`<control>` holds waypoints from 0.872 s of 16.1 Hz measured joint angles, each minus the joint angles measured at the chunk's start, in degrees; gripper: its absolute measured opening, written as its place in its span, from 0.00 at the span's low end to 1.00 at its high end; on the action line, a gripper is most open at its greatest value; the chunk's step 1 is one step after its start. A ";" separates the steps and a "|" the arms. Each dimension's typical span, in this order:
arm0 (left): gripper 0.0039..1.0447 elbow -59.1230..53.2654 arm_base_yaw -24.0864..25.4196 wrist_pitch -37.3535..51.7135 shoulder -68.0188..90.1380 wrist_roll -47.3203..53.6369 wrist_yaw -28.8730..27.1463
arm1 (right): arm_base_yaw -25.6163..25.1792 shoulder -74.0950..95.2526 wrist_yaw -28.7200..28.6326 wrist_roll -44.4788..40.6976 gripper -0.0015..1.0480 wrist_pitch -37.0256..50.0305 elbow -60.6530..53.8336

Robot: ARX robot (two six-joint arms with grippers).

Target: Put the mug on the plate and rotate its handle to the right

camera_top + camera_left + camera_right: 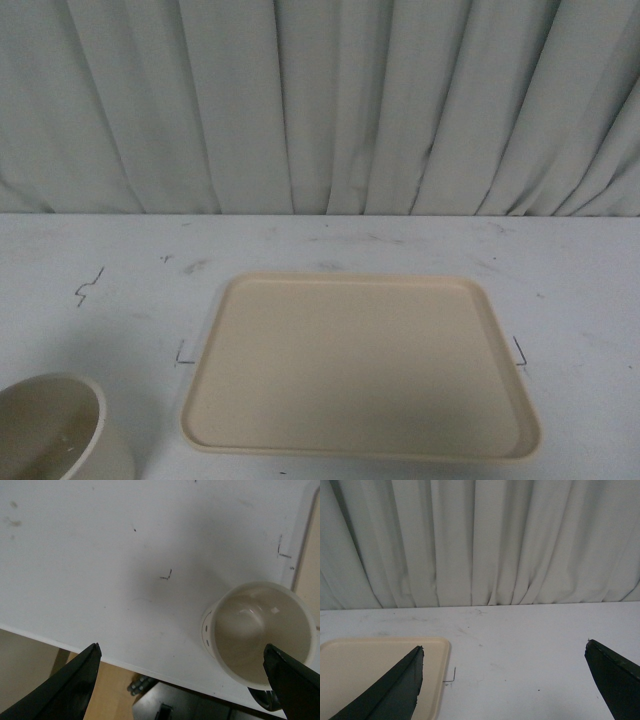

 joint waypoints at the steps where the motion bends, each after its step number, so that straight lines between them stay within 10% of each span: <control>1: 0.94 0.15 0.35 0.87 2.62 0.02 1.86 | 0.00 0.00 0.02 0.00 0.94 0.00 0.00; 14: 0.94 2.67 3.69 15.06 28.44 5.27 6.27 | 0.00 0.00 0.00 0.00 0.94 0.00 0.00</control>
